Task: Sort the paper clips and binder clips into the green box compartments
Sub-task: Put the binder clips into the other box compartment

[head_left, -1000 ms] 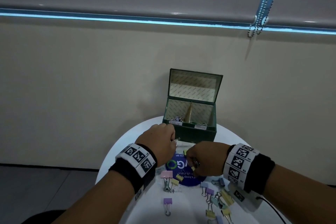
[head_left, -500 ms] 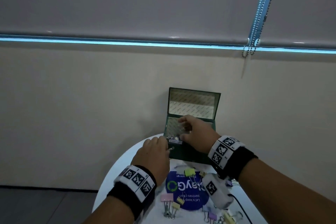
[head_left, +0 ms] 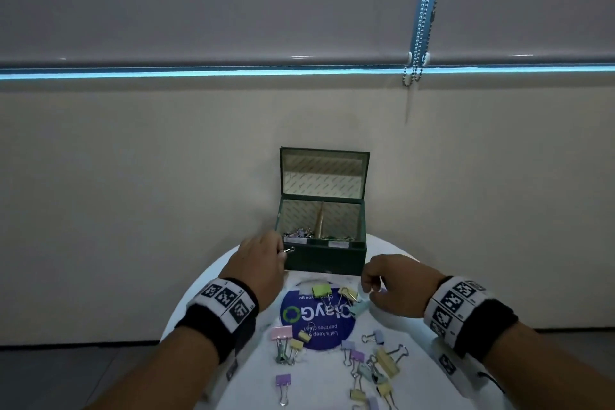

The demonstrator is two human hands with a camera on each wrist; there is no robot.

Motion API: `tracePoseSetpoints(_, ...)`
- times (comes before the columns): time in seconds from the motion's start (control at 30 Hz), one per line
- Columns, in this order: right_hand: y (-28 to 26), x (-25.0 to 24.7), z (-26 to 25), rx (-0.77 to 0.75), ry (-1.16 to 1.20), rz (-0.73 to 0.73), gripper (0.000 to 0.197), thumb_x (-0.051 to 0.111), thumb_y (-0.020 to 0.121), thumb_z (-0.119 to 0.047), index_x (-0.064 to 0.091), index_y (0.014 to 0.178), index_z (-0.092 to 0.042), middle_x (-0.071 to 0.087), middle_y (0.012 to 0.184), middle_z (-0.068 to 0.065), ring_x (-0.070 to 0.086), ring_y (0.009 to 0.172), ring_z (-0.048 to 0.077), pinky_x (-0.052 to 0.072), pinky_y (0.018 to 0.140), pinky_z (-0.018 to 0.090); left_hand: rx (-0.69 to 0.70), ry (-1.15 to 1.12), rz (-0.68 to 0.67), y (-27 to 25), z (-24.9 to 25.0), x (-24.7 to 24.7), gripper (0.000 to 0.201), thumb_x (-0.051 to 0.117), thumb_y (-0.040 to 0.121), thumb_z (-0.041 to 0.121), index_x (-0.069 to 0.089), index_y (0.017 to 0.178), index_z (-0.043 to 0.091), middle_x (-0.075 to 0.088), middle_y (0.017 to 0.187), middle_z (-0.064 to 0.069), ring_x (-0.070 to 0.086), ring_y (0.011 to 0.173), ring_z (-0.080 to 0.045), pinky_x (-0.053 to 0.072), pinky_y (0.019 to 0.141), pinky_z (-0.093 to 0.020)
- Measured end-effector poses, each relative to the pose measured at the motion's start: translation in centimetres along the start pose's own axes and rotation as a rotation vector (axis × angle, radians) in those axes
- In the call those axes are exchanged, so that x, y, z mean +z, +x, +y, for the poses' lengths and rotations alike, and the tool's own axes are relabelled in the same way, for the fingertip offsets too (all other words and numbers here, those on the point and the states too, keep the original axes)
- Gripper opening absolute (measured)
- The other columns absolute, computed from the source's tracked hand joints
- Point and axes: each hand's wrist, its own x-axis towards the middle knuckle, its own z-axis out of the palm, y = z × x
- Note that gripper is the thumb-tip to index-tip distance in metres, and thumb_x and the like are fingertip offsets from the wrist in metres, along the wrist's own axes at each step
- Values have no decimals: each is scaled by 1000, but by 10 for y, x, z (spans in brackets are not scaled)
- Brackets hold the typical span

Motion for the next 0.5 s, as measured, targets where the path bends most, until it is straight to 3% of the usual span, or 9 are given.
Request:
tracePoseSetpoints(0.17,-2,13,-2,-35,93,1,16,64,81,-25,69,94,-30,63,98,-14,55,89,3,46,80,20,38,-67,30,12,18,-17,13,46,100,29,44,88,26,50,85,11,50,84,-14,46,74,-32)
tracePoseSetpoints(0.33,-8,19,-11,-54,86,-50,12,56,77,-17,57,70,-26,67,82,-8,60,81,12,55,76,28,39,-33,58,42,32,-16,13,50,99,28,44,88,29,51,86,7,49,89,-18,47,78,-37)
tracePoseSetpoints(0.5,-19,21,-16,-41,107,-82,9,62,73,-18,62,80,-24,65,82,-9,60,82,12,55,72,28,-17,34,13,59,33,1,6,52,98,29,53,93,26,57,92,4,49,101,-24,48,87,-44)
